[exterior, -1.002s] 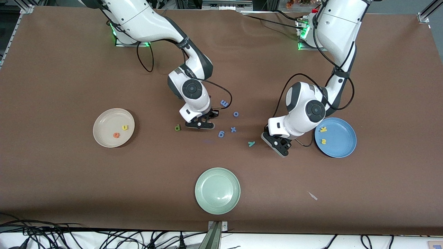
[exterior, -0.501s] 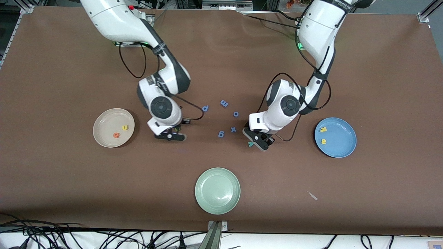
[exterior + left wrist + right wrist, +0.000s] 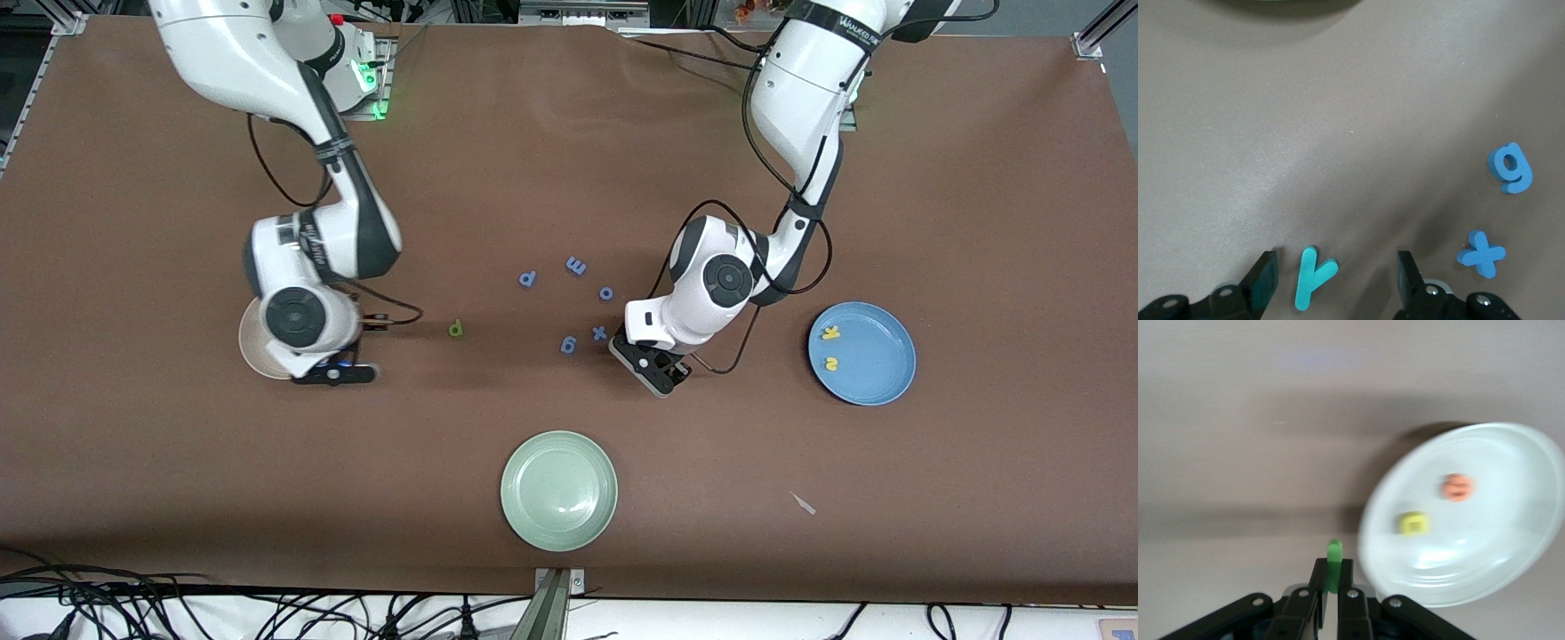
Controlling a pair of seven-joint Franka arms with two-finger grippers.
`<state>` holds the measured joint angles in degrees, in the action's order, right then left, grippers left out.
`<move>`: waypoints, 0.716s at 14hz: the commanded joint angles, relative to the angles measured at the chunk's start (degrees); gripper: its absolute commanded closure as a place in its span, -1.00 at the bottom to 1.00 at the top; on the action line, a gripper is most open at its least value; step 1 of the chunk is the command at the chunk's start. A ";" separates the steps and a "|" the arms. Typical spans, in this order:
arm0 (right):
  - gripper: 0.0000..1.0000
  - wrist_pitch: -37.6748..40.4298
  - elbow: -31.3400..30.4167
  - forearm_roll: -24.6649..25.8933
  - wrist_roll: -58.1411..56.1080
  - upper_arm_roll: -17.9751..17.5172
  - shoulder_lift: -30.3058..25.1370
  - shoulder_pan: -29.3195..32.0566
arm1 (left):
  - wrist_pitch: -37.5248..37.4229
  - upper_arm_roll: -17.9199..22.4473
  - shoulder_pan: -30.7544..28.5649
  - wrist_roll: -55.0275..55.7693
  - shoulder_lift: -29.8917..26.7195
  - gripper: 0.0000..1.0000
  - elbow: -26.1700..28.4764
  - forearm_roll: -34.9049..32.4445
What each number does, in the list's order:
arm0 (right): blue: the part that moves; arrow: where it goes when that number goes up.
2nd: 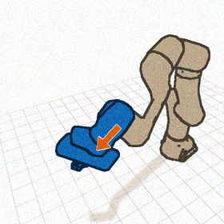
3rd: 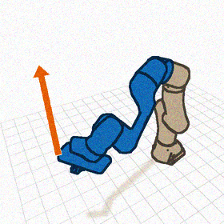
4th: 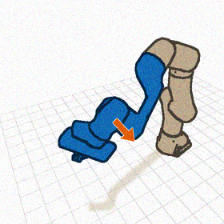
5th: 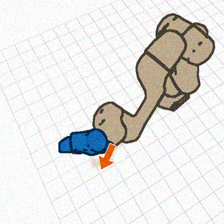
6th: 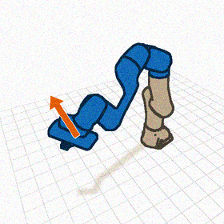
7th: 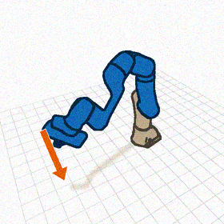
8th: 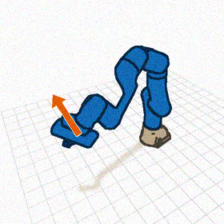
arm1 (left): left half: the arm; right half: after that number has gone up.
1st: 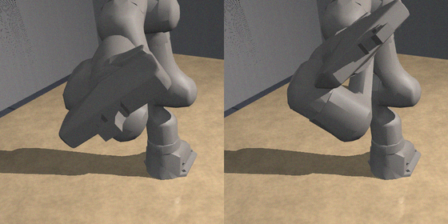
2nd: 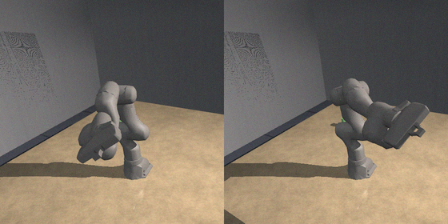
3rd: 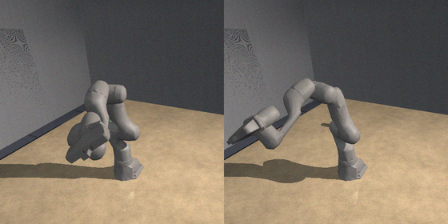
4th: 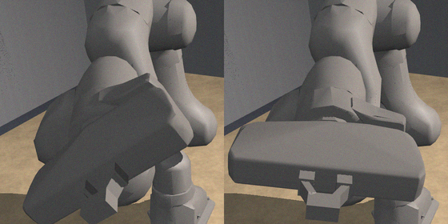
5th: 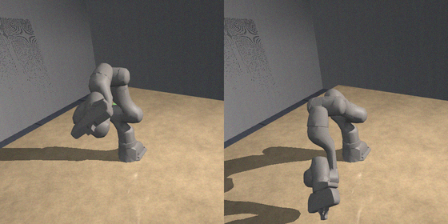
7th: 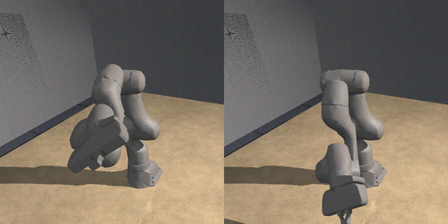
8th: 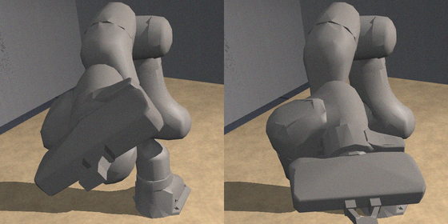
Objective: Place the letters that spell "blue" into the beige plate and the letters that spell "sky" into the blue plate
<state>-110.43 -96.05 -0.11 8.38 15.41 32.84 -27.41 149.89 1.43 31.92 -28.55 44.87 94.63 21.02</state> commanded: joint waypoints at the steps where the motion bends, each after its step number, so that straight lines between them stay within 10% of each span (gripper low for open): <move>1: 1.00 -1.88 -5.45 -0.51 -8.27 4.09 -4.10 -0.36 | 1.37 0.42 0.25 -0.02 1.18 -0.61 -1.12 -5.09; 6: 1.00 -15.32 -15.20 -4.98 -17.24 7.79 -5.51 -0.28 | 1.46 0.42 -0.01 -0.10 1.36 -0.57 -0.68 -6.16; 7: 0.24 -15.42 -15.31 -6.64 -17.08 7.88 -5.51 -0.28 | 1.46 0.42 -0.01 -0.10 1.45 -0.43 -0.68 -6.16; 8: -0.99 -14.99 -15.05 -8.57 -16.82 7.88 -5.60 -0.28 | 1.46 0.42 -0.01 -0.10 1.54 0.03 -0.68 -6.16; 10: -1.00 -14.28 -13.91 -9.12 -16.64 7.80 -5.60 -0.28 | 1.46 0.42 -0.01 -1.50 1.54 0.18 -0.59 -6.16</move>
<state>-124.88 -108.83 -7.54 -7.16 22.98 29.91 -27.14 151.15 1.93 31.84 -28.82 45.48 94.56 16.41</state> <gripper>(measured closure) 0.656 0.405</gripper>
